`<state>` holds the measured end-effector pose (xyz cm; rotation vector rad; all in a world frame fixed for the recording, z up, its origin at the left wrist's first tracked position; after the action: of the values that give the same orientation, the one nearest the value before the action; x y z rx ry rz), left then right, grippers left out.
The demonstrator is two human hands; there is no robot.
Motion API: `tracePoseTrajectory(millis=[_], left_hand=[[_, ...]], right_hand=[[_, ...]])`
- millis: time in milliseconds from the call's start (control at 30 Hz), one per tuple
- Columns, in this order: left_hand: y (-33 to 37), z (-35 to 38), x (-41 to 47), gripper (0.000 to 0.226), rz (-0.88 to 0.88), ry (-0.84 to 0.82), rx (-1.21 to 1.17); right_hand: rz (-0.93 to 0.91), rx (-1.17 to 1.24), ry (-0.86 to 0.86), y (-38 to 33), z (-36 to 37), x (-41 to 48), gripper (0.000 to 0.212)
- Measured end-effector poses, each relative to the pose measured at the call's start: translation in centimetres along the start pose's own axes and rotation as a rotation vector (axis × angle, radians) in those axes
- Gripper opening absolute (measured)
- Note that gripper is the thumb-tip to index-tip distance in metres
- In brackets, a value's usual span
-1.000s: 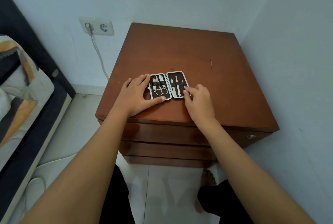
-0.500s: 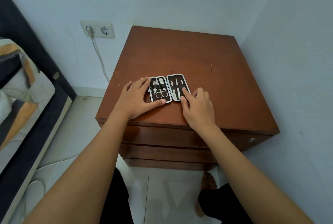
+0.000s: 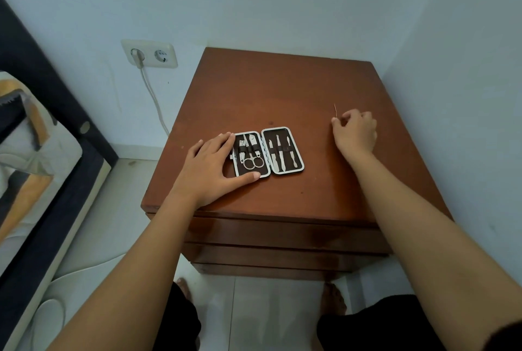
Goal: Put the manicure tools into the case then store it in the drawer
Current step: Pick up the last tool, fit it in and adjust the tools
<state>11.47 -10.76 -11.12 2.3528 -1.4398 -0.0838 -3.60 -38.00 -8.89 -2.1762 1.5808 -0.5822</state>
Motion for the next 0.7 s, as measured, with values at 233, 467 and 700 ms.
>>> tracePoseTrajectory(millis=[233,467,700], left_hand=[[0.0,-0.1,0.0,0.107,-0.001,0.008,-0.011],[0.1,-0.2,-0.1,0.107,-0.005,0.012,-0.025],[0.5,-0.4,-0.4,0.108,-0.022,-0.004,-0.026]], right_hand=[[0.149,-0.074,-0.023,-0.2,1.0,2.0,0.032],[-0.094,0.144,-0.075,-0.8,0.4,-5.3,0.022],[-0.351,0.296,-0.200,-2.3,0.4,-13.2,0.009]])
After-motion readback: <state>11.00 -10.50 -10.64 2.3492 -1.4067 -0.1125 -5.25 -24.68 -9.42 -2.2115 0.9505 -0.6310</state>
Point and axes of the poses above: each hand's wrist, its own x-axis towards the middle knuckle, its own z-axis out of the palm, y = z × x, the point moved 9 cm from there along x, towards the middle knuckle, and after that the axes turned 5 degrees about z, right-handed, at the moved point
